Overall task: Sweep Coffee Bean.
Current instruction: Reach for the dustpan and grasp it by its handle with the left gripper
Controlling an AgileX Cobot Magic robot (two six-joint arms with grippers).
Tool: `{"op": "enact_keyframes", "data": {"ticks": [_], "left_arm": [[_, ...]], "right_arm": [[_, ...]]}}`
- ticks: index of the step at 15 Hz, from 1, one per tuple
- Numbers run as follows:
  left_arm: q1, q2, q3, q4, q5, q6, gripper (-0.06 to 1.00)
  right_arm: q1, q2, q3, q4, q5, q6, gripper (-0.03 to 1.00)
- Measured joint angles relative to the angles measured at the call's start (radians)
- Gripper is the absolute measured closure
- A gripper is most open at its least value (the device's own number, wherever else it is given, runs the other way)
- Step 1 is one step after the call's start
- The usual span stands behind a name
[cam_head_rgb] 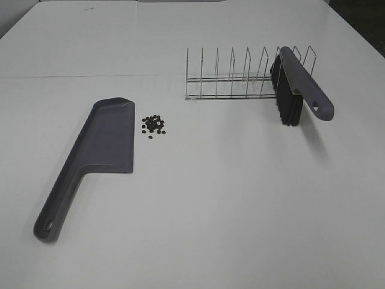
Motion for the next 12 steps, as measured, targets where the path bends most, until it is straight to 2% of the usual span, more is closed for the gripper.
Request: {"op": "enact_keyframes", "data": {"ticks": [12], "left_arm": [[0.0,0.0,0.0,0.0,0.0,0.0,0.3]], "right_arm": [[0.0,0.0,0.0,0.0,0.0,0.0,0.32]]}}
